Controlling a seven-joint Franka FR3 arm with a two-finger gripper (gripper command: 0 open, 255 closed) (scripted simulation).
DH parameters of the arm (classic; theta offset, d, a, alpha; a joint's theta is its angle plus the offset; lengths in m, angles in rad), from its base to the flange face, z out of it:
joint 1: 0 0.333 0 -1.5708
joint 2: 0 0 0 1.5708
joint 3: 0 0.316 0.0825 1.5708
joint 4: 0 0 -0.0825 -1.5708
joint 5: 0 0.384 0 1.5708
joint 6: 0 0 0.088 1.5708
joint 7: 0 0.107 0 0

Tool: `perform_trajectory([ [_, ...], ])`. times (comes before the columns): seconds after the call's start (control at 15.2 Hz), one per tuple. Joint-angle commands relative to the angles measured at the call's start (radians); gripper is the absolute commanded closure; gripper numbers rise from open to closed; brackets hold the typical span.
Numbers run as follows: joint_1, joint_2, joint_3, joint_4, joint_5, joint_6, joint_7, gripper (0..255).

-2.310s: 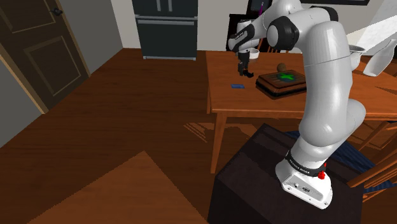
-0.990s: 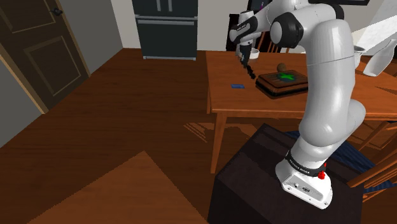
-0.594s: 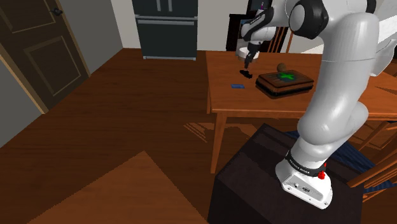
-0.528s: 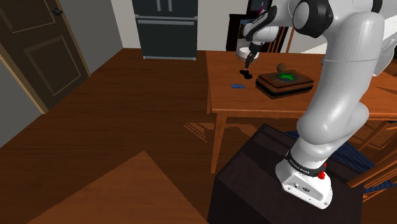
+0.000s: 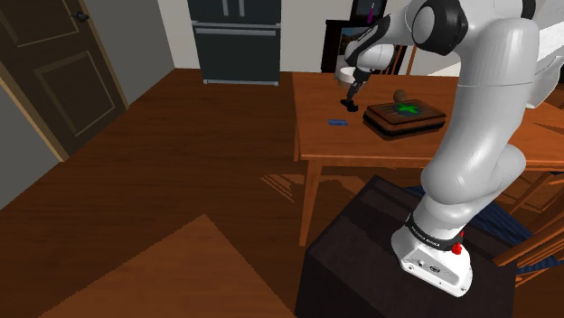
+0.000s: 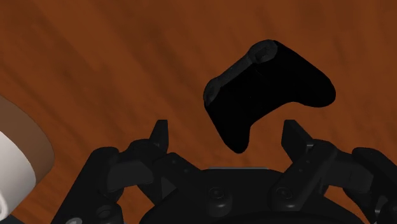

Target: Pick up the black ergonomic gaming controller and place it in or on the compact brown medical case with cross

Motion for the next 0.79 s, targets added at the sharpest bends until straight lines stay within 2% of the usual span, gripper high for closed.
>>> perform_trajectory([
  [0.0,0.0,0.003,0.001,-0.001,0.002,0.005,-0.001,0],
  [0.33,0.0,0.003,0.001,-0.001,0.002,0.004,-0.001,0],
  [0.4,0.0,0.003,0.001,-0.001,0.002,0.004,-0.001,255],
  [0.73,0.0,0.003,0.001,-0.001,0.002,0.004,-0.001,255],
])
